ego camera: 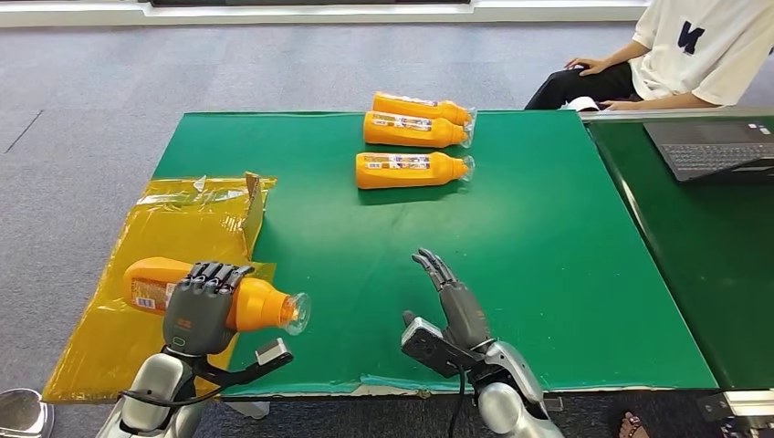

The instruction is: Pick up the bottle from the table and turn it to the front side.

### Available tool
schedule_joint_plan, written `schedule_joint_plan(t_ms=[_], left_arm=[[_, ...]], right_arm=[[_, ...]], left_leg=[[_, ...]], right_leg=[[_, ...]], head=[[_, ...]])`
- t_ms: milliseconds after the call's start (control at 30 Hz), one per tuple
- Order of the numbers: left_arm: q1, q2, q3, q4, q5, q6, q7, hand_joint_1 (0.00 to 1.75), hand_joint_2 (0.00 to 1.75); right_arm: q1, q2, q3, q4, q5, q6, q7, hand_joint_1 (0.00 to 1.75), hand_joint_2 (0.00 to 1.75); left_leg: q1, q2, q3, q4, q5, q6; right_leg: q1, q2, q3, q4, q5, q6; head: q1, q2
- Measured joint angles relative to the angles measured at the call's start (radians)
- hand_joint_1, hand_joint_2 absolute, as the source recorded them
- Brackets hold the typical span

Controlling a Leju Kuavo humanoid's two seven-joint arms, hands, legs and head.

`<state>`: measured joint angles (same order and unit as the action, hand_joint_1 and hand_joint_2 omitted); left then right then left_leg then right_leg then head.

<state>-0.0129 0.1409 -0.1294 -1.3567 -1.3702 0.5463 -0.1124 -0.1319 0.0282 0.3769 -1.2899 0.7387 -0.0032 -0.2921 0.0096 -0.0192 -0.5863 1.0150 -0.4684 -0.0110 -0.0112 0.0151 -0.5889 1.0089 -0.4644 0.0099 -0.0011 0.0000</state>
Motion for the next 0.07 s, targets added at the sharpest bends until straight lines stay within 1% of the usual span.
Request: schedule_joint_plan(t_ms=[67], left_arm=[[0.010,0.004,0.008,-0.001,-0.002,-0.009,0.003,1.75,1.75]], right_arm=[[-0.001,0.000,0.000,0.005,-0.004,0.001,-0.004,0.00,1.75]], left_leg=[[0.000,0.000,0.000,0.000,0.000,0.000]], right_leg=[[0.000,0.000,0.000,0.000,0.000,0.000]], head=[[0.000,0.000]])
